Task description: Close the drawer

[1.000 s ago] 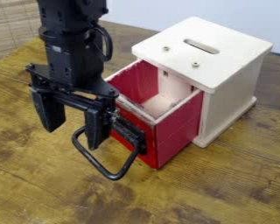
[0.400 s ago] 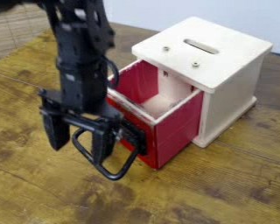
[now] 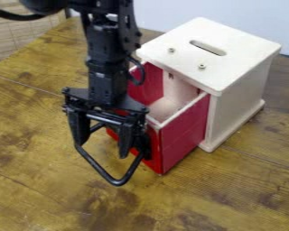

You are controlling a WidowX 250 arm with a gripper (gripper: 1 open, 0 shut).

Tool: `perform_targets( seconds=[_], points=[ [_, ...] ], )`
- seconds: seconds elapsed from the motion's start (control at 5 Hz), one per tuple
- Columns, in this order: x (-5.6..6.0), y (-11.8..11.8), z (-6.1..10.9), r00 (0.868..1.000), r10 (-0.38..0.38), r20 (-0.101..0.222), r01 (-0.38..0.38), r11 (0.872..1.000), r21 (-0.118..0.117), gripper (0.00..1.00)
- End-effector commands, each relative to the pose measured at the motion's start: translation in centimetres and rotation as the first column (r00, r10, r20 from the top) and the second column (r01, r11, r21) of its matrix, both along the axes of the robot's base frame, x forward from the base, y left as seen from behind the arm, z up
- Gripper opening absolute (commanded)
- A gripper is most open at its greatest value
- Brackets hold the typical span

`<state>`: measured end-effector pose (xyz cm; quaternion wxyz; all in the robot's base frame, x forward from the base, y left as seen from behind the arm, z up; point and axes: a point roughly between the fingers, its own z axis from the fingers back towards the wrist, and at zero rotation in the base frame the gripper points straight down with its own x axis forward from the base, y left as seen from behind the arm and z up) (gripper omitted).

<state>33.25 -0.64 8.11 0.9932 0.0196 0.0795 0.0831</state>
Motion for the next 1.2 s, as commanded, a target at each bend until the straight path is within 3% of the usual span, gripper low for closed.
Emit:
perform_targets(
  seconds=[0.0,0.2,0.4,0.8,1.0],
  points=[
    [1.8,-0.8,2.0,0.997,0.051,0.064,-0.052,0.999,0.008,1.00],
    [1.4,-0.5,1.7,0.985,0.161,0.065,-0.161,0.987,0.007,1.00],
    [1.1,-0.1,1.4,0.962,0.265,0.065,-0.266,0.964,0.006,1.00],
    [-0.1,-1.5,-1.0,0.940,0.334,0.068,-0.336,0.942,0.013,1.00],
    [0.3,-1.9,-0.6,0.943,0.325,0.074,-0.327,0.945,0.018,1.00]
  ],
)
